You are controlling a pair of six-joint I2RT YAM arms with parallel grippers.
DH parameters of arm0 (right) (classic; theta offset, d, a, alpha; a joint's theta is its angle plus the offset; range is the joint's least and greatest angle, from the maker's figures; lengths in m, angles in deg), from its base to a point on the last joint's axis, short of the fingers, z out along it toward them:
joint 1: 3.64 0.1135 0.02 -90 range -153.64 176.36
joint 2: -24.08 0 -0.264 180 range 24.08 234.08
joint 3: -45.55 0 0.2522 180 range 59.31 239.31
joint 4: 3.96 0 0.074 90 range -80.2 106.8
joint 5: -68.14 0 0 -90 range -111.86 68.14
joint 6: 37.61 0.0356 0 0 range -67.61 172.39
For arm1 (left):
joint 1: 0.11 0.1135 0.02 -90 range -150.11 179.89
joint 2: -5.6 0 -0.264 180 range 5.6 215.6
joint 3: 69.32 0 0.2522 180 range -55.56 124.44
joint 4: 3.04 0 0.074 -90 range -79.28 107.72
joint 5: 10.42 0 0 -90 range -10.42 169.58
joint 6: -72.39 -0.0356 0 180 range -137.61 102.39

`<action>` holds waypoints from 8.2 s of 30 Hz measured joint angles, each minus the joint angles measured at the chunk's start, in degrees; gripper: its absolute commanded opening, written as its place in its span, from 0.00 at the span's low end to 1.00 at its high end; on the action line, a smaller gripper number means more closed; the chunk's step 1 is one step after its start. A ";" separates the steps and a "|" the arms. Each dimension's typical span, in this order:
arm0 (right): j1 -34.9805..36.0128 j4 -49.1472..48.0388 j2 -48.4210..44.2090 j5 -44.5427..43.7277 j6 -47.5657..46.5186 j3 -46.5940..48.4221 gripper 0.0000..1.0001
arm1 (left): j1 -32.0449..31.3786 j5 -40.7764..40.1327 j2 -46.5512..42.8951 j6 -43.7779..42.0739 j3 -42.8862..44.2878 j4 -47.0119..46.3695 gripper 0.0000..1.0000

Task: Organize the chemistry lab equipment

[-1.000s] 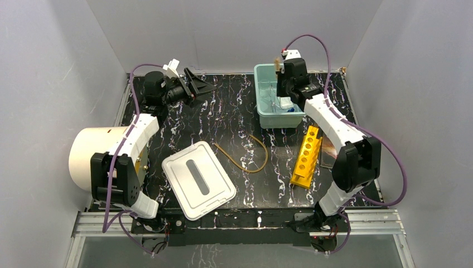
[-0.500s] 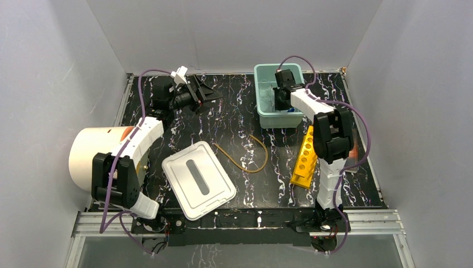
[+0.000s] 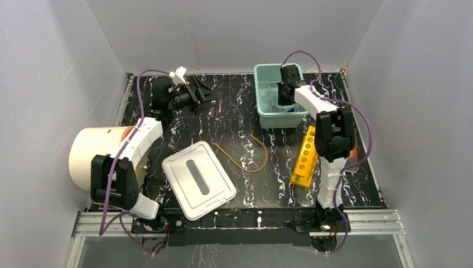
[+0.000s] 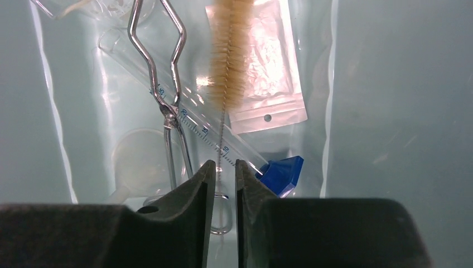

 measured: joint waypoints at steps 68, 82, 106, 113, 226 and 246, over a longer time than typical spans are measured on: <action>27.67 2.75 -23.17 -7.74 26.08 -39.91 0.20 | 1.92 -19.76 4.66 -6.88 5.03 31.41 0.86; 27.89 2.25 -22.73 -7.85 21.09 -38.27 0.00 | 1.92 -19.56 4.68 -6.91 5.03 31.65 0.86; 26.23 -14.99 -39.56 -13.75 -7.23 -16.31 0.00 | 1.92 -27.28 -2.64 -6.95 2.62 29.46 0.86; 22.47 -24.13 -40.65 -18.97 -17.40 -9.55 0.00 | 1.92 -27.34 -2.93 -6.19 0.92 29.44 0.86; 32.87 -7.69 -31.41 10.51 -4.15 -23.04 0.77 | 1.92 -30.64 -0.61 -6.49 1.16 32.65 0.85; 43.10 -2.69 -10.05 4.37 0.20 -16.52 0.67 | 1.92 -57.00 -9.73 -3.43 3.43 43.67 0.87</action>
